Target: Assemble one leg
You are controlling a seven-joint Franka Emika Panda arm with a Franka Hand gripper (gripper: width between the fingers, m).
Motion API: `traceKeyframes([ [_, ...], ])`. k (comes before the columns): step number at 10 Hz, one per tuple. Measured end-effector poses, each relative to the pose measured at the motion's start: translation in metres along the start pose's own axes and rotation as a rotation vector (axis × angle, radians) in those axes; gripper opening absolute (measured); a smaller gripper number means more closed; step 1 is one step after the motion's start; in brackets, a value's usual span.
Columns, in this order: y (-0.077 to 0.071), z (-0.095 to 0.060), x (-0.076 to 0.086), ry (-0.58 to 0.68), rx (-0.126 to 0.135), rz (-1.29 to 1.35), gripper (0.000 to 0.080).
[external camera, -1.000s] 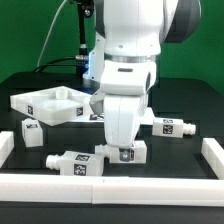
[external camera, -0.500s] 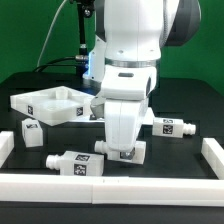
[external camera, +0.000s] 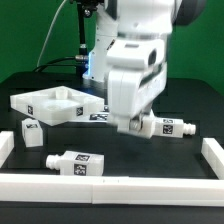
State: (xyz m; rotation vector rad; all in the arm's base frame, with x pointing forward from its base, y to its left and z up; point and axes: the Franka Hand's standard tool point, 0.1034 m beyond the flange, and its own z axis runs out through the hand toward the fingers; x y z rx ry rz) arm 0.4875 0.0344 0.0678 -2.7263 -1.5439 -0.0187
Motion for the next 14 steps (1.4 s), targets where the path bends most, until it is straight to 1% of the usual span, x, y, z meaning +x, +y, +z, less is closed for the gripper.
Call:
traceKeyframes([
  [1,-0.012,-0.014,0.005,0.004,-0.015,0.029,0.0284],
  [2,-0.009,-0.024,0.008,0.015,-0.036,0.025,0.0284],
  [3,-0.010,-0.020,0.005,0.011,-0.028,0.027,0.0284],
  [5,-0.010,-0.019,0.005,0.010,-0.026,0.027,0.0284],
  [6,-0.015,-0.019,0.004,0.011,-0.024,0.062,0.0284],
  [7,-0.040,-0.018,-0.006,0.009,-0.021,0.156,0.0284],
  [8,-0.070,-0.014,-0.014,0.007,-0.017,0.249,0.0284],
  [9,-0.094,-0.003,-0.020,0.010,-0.012,0.303,0.0284],
  [10,-0.093,0.000,-0.026,0.001,0.001,0.326,0.0284],
  [11,-0.089,-0.002,-0.024,0.007,-0.005,0.326,0.0284],
  [14,-0.091,0.000,-0.024,0.011,-0.006,0.334,0.0284],
])
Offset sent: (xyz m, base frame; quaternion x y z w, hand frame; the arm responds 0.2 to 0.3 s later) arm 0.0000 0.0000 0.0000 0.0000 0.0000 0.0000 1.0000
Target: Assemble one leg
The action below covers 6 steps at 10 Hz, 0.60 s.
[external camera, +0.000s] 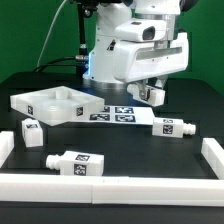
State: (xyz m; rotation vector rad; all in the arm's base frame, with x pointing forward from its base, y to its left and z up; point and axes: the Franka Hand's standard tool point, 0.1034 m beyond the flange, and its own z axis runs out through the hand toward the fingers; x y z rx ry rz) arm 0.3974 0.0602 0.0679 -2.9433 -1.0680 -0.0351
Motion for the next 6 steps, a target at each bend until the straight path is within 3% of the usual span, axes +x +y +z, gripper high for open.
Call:
traceKeyframes([
  [2,-0.025,0.024,-0.033,0.043,-0.007,0.070,0.0284],
  [3,-0.029,0.036,-0.040,0.043,0.002,0.090,0.0284],
  [5,-0.023,0.056,-0.036,0.056,0.011,0.101,0.0284],
  [6,-0.022,0.059,-0.034,0.060,0.011,0.102,0.0284],
])
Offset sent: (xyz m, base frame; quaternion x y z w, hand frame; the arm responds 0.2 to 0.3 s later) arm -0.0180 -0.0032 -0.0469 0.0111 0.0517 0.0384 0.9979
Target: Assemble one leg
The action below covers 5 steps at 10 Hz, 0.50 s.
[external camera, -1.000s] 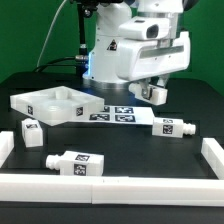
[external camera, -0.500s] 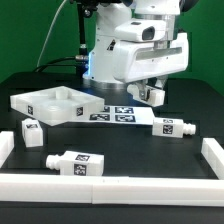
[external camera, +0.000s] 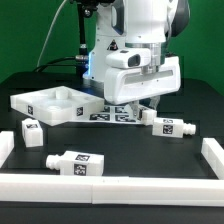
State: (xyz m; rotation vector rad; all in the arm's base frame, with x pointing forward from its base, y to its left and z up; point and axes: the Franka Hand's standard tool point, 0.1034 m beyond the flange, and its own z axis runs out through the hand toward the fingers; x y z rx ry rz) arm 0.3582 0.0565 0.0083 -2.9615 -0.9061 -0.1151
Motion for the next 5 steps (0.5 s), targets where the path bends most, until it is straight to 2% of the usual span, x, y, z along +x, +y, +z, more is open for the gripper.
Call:
traceKeyframes([
  [1,0.001,-0.001,0.003,0.004,-0.002,0.000,0.0284],
  [2,0.002,-0.001,0.004,0.007,-0.003,0.000,0.0499],
  [3,0.003,-0.001,0.006,0.009,-0.004,0.000,0.0499],
  [4,0.004,-0.002,0.008,0.012,-0.006,0.000,0.0615],
  [5,0.007,-0.012,0.017,-0.007,-0.005,-0.049,0.0615],
])
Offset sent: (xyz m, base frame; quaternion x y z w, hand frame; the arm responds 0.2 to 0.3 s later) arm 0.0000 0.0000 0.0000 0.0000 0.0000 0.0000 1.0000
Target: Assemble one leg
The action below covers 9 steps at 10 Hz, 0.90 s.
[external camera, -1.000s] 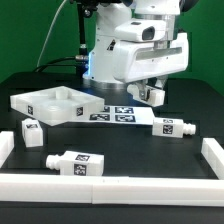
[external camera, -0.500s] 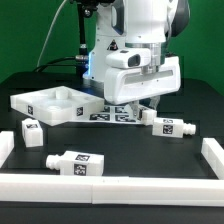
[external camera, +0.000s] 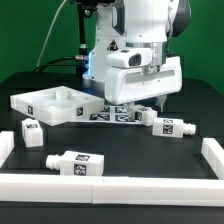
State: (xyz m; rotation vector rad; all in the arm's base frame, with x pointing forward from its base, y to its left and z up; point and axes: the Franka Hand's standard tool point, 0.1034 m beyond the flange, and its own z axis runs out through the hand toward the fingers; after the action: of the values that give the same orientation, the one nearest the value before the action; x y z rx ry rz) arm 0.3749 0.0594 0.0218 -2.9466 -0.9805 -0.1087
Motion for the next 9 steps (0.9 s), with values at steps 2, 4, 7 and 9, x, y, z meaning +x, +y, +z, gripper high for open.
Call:
traceKeyframes([
  [2,0.015,-0.028,0.027,0.024,-0.032,-0.109,0.0648],
  [4,0.028,-0.034,0.052,0.031,-0.042,-0.223,0.0649],
  [7,0.026,-0.030,0.056,0.030,-0.039,-0.249,0.0649],
  [9,0.018,-0.022,0.073,0.033,-0.031,-0.288,0.0649],
])
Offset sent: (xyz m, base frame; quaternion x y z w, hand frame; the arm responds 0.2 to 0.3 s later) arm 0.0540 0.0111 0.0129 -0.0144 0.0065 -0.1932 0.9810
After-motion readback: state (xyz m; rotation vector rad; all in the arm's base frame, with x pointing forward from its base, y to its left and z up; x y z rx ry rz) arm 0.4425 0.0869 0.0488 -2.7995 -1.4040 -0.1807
